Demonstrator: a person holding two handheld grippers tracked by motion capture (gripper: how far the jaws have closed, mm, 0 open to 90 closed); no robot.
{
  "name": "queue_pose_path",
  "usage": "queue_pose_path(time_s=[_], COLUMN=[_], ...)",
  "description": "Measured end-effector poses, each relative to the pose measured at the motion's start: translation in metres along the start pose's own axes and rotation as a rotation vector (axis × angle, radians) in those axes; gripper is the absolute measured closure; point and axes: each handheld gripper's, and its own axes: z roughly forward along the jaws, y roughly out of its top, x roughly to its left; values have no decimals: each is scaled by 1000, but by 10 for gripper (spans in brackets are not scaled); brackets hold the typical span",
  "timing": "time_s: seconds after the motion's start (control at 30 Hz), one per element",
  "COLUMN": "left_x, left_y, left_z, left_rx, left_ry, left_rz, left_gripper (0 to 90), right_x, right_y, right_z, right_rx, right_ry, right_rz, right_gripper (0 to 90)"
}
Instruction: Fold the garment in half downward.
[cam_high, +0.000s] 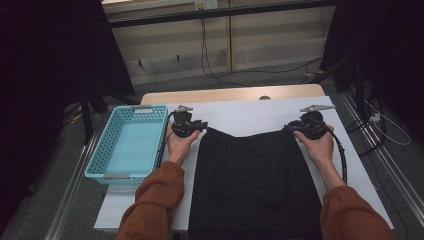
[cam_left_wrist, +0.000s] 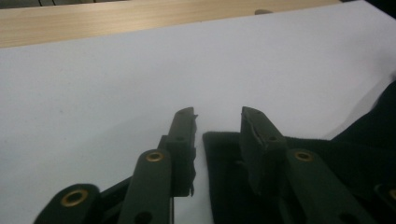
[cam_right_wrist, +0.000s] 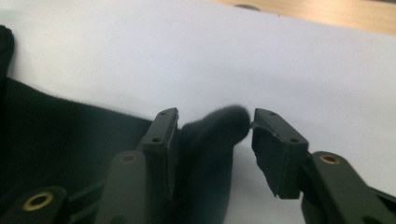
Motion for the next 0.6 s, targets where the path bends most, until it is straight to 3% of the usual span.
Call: queue_pose_path(time_s=[0.13,0.2,0.3,0.43,0.5,0.6], left_x=[0,-1,-2,-2,-2,-3], left_y=[4,6,6,-1,-4,-5], left_z=[8,14,21,30,32,33], left_rx=[16,24,26,78,101,115], left_ry=[2,0,-6,-6,-8,-37], left_rz=[17,20,12,20,15,18], left_gripper=[629,616,596,594,629,838], right_x=[-1,-1,-1,-2,-3,-3], right_y=[14,19,19,11,7,3], right_z=[0,3,7,10,6,-2], right_rx=[-24,-10,11,54,43,40], right_ry=[-8,-15,-7,-7,-9,-11], right_rz=[4,3,13,12,16,10], right_gripper=[496,525,676,850,887,895])
